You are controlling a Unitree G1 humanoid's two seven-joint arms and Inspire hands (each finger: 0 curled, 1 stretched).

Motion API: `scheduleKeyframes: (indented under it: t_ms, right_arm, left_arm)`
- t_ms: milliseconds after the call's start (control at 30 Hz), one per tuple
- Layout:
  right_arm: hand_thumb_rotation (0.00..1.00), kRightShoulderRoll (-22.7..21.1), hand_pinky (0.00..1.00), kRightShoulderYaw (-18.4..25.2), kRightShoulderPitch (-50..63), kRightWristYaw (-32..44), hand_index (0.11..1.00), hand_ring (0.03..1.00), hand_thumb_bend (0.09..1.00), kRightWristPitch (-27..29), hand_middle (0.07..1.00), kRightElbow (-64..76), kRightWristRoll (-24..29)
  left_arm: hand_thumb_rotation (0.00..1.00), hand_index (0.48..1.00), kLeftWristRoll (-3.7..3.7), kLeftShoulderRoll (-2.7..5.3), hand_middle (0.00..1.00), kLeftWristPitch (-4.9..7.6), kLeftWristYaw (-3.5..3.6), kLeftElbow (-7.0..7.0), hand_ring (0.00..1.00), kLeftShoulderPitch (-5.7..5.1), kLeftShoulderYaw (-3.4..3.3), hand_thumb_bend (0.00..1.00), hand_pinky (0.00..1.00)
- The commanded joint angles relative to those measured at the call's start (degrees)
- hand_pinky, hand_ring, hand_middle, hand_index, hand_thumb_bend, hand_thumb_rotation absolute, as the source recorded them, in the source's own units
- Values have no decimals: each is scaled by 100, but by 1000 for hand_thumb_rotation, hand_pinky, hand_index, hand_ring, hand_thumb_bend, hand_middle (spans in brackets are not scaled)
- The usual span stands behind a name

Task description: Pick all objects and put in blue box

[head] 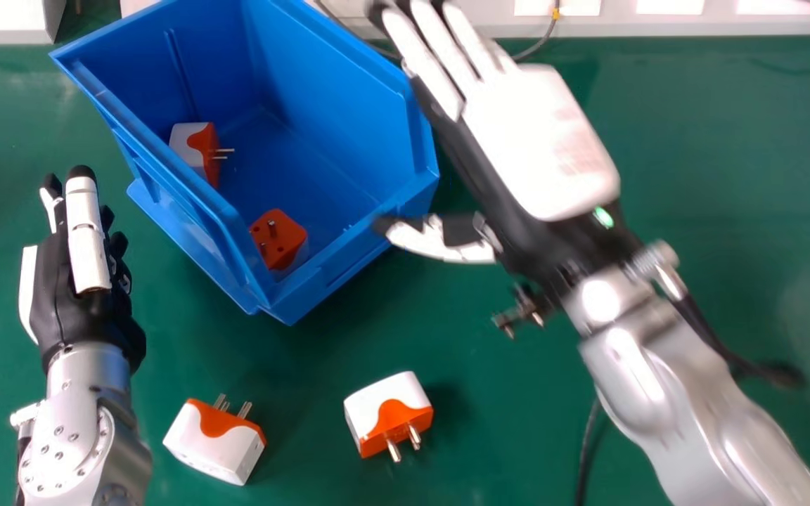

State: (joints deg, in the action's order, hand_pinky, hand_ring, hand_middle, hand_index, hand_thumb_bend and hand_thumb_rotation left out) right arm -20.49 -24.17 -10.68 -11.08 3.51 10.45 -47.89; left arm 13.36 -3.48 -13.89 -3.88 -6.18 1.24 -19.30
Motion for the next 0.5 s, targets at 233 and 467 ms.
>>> scheduleKeyframes:
  t_ms: [233, 467]
  right_arm:
    - [288, -717, 937, 539, 1761, 400, 954, 994, 398, 763, 995, 1064, 238]
    - [319, -833, 939, 675, 2500, 767, 952, 990, 397, 972, 990, 1168, 361]
  left_arm:
    - [952, 1000, 1, -184, 999, -11, 212, -704, 999, -696, 17, 283, 1000]
    - [952, 1000, 35, -188, 998, -35, 246, -824, 998, -853, 21, 292, 1000]
